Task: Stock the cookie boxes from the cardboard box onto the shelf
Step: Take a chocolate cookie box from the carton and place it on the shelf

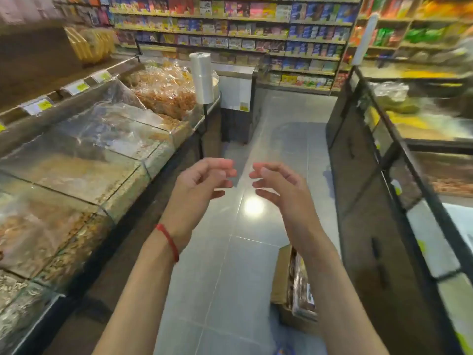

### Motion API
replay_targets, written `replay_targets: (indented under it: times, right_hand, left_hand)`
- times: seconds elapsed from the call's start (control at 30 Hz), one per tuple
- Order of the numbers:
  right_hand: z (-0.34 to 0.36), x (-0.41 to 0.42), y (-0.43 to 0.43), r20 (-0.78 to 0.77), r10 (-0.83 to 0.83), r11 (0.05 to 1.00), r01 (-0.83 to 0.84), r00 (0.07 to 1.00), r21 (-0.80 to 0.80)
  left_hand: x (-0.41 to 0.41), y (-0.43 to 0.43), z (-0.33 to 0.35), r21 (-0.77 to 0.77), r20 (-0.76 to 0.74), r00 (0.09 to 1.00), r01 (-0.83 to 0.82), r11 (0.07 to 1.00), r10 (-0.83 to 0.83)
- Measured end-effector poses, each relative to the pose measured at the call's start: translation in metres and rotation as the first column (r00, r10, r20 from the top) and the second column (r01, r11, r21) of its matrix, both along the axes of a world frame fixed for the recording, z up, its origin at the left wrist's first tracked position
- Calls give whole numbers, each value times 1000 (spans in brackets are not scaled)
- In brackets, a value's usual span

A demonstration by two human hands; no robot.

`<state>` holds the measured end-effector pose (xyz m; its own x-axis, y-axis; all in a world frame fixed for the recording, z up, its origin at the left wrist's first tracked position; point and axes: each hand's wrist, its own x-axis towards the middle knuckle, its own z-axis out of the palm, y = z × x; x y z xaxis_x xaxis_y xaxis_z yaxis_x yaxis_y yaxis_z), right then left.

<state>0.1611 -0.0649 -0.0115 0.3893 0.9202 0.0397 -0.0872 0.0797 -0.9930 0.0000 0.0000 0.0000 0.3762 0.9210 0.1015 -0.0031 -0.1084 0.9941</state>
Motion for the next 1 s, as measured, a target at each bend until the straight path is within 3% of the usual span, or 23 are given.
replay_targets:
  times: [0.27,0.6,0.83,1.0]
  right_hand:
    - [-66,142,-8,-62,-210,970,200,976,-140]
    - [-169,309,-15,-49,-382,855,332,923,-399]
    - [-240,349,-8,-177,-555,726,370,813,-579]
    - [-304,361,9,-143,-739,551,469,658,-690]
  left_hand:
    - [156,25,-57,-141,-134,967,197,970,-216]
    - [354,51,-150,-328,-252,855,366,871,-454]
    - [428,78,-226,-528,-296,743,397,751,-601]
    - [475,109,-303,-662,-361,584,388,641,-727]
